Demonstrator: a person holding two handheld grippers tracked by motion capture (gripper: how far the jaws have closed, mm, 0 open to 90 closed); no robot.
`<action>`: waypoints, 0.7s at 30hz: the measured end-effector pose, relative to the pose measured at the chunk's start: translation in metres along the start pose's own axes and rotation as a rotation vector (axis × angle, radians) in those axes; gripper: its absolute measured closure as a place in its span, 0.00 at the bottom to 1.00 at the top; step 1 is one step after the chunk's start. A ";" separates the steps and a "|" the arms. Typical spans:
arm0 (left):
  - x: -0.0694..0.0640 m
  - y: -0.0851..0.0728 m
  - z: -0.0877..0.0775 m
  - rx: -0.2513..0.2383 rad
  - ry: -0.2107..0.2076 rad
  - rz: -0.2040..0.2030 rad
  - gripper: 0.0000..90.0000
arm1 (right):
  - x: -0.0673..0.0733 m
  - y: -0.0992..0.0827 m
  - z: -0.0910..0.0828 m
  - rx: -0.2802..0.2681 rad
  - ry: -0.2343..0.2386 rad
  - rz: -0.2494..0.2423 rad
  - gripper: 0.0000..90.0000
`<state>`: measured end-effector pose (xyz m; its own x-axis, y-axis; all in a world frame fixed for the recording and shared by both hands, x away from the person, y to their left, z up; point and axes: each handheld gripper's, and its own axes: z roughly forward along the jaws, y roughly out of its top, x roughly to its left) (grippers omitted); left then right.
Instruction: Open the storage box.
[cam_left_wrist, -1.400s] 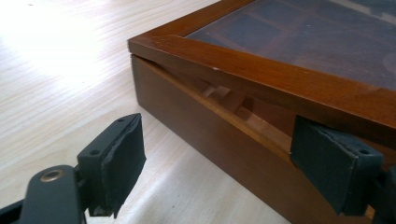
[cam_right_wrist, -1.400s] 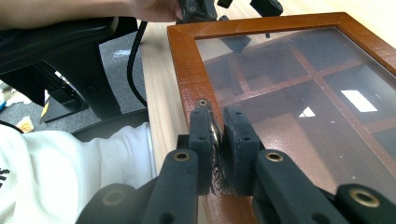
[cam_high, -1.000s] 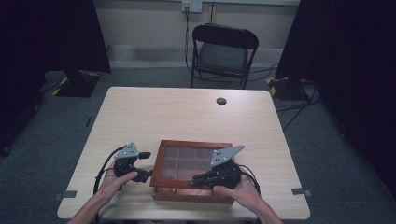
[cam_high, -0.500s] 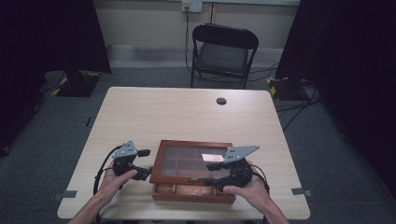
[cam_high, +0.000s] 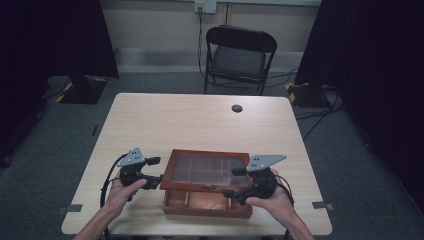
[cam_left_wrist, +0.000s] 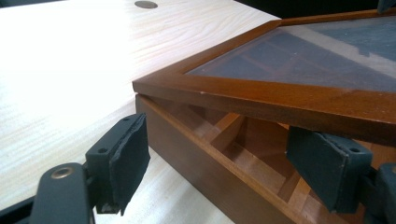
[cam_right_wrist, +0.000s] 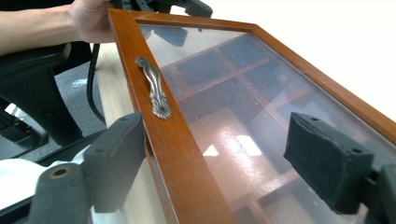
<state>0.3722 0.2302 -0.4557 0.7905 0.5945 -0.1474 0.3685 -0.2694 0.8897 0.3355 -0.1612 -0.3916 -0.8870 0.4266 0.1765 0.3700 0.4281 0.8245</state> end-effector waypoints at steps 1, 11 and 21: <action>0.001 0.001 0.000 0.000 0.000 0.000 0.23 | -0.001 0.000 -0.001 0.002 0.002 0.001 0.21; 0.002 0.007 -0.002 -0.048 -0.026 -0.076 0.24 | -0.005 0.001 -0.011 -0.013 -0.024 -0.011 0.19; -0.001 0.012 -0.001 -0.041 -0.013 -0.034 0.23 | -0.015 -0.005 -0.013 -0.009 -0.056 0.001 0.18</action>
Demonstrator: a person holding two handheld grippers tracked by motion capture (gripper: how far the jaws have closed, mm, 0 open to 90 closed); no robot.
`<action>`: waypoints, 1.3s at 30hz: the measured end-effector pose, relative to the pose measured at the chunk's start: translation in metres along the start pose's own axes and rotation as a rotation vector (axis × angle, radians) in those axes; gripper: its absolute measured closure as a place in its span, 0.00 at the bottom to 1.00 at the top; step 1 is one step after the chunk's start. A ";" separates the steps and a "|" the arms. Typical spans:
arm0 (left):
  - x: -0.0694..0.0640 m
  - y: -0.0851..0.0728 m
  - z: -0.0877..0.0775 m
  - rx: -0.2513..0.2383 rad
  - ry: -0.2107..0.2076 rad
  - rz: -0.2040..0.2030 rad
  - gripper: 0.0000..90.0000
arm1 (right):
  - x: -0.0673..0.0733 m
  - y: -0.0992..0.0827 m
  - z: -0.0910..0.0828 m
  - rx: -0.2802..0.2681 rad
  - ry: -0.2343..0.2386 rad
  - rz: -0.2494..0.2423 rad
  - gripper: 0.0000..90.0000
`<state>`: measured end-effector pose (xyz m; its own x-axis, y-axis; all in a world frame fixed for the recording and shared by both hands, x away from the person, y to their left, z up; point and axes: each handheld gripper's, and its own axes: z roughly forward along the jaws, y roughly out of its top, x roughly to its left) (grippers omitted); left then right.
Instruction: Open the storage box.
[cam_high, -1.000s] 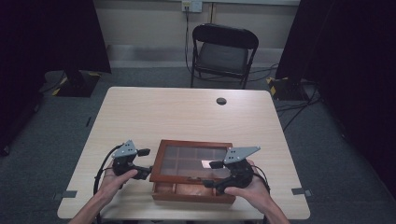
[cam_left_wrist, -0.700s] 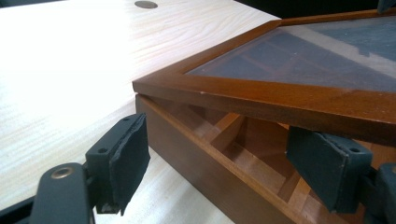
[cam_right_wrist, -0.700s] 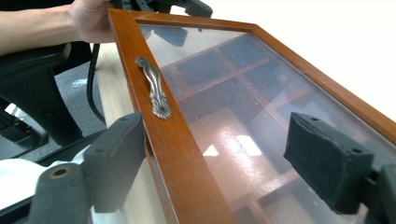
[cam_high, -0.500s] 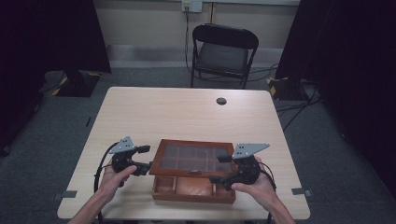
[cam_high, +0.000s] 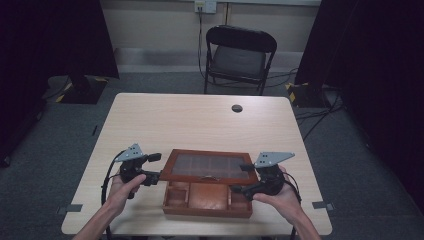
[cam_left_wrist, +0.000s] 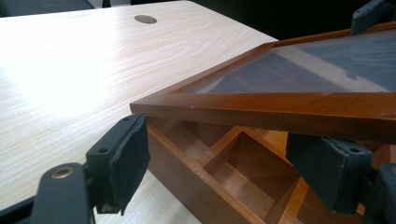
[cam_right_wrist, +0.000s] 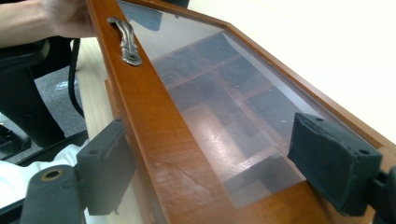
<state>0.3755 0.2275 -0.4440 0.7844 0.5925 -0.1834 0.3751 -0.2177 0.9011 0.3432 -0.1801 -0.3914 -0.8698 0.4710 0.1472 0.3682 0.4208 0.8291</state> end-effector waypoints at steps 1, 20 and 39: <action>-0.001 0.001 0.000 0.000 0.001 0.007 0.23 | -0.001 0.000 0.000 -0.003 0.001 -0.003 0.18; -0.002 0.009 0.002 -0.019 -0.037 0.043 0.30 | -0.006 0.000 -0.006 -0.051 -0.047 0.009 0.18; 0.004 0.018 0.005 -0.015 -0.023 0.065 0.32 | -0.013 0.005 -0.013 -0.108 -0.074 0.054 0.24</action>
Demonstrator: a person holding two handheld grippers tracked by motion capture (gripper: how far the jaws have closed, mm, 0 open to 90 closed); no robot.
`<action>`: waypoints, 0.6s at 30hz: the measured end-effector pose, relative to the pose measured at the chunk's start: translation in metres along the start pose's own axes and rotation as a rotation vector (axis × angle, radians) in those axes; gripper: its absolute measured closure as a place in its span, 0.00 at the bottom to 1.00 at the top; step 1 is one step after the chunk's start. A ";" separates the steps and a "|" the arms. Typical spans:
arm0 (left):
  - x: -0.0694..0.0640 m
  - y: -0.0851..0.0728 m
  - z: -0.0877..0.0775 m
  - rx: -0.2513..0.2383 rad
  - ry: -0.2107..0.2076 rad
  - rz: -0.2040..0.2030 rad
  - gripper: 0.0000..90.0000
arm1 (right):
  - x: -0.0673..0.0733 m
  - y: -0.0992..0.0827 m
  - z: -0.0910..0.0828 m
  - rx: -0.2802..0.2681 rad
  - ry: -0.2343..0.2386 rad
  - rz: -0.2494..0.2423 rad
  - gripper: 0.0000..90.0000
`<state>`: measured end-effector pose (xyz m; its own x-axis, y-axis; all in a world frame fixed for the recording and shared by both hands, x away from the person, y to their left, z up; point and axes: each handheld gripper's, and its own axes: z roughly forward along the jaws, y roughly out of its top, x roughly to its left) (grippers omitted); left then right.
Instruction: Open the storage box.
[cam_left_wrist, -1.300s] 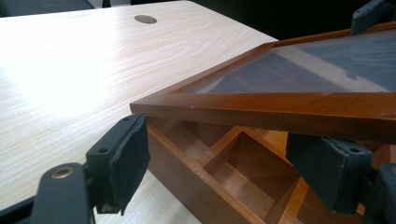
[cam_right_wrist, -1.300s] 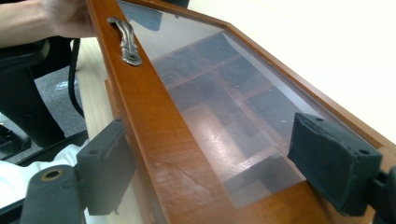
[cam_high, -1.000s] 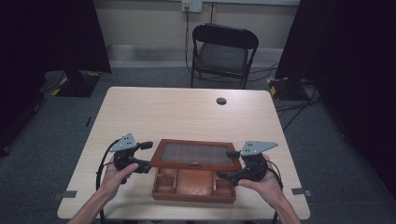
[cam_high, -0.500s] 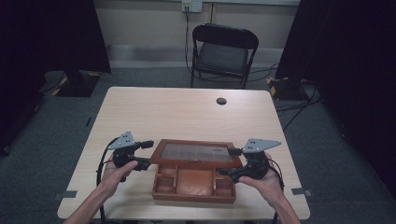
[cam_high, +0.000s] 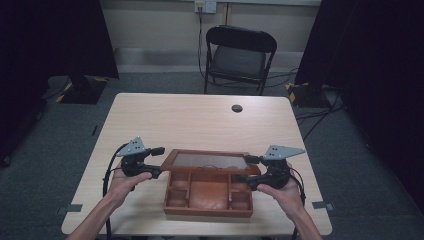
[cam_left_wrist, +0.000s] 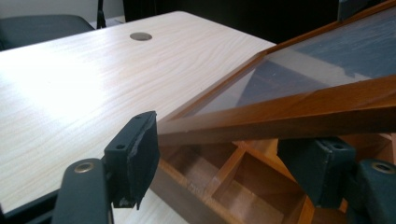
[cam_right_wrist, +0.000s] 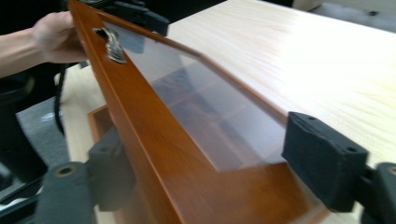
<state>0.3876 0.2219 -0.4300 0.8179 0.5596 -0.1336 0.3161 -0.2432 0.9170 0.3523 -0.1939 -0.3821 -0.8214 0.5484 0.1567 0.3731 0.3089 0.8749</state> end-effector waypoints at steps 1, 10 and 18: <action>0.000 0.000 0.001 0.001 0.002 0.004 0.33 | -0.002 0.000 0.000 -0.003 0.004 0.007 0.24; 0.004 0.004 0.007 0.002 -0.031 -0.017 0.47 | -0.013 -0.001 0.005 -0.007 -0.018 0.038 0.23; 0.010 0.009 0.012 0.000 -0.023 -0.027 0.48 | -0.030 -0.001 0.012 -0.016 -0.048 0.080 0.28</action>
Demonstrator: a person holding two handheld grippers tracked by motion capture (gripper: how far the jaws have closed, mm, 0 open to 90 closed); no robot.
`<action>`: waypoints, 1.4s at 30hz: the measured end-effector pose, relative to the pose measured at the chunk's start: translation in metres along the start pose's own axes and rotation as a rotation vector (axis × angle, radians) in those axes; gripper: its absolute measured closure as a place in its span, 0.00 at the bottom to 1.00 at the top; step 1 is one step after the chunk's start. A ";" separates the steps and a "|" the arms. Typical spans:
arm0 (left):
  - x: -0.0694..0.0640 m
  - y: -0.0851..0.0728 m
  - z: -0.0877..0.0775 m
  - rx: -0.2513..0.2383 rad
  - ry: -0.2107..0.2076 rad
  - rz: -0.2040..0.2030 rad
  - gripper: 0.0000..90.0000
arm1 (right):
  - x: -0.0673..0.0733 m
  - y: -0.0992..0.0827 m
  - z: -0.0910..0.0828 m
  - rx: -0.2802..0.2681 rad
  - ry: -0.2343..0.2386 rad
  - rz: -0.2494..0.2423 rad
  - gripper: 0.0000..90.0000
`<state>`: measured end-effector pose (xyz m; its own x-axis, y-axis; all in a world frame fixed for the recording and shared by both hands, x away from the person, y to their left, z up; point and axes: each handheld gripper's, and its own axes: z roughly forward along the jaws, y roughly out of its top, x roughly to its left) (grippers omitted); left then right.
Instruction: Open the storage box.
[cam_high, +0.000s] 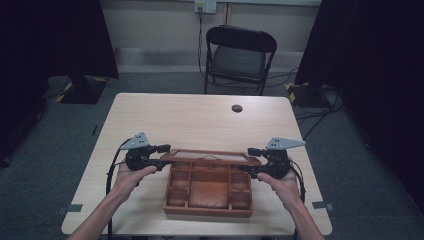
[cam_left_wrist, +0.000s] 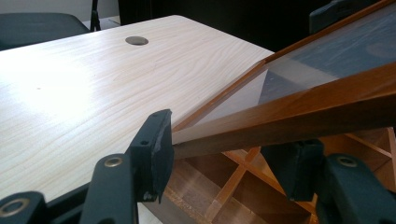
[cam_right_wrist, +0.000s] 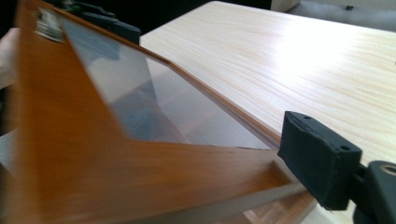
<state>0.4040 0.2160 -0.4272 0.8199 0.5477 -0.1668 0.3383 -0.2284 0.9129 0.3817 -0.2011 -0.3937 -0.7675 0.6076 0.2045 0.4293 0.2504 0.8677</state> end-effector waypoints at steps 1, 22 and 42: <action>0.001 0.000 0.001 0.001 0.003 -0.001 0.48 | -0.005 -0.002 0.005 0.010 -0.007 0.011 0.30; 0.008 0.007 0.020 -0.033 0.008 -0.005 0.50 | -0.026 -0.001 0.015 -0.038 -0.010 0.071 0.40; 0.014 0.007 0.020 -0.043 -0.006 -0.025 0.56 | -0.040 0.005 0.027 -0.036 0.013 0.081 0.40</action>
<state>0.4271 0.2059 -0.4303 0.8140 0.5483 -0.1918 0.3387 -0.1797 0.9236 0.4275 -0.2038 -0.4099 -0.7371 0.6149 0.2804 0.4732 0.1734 0.8637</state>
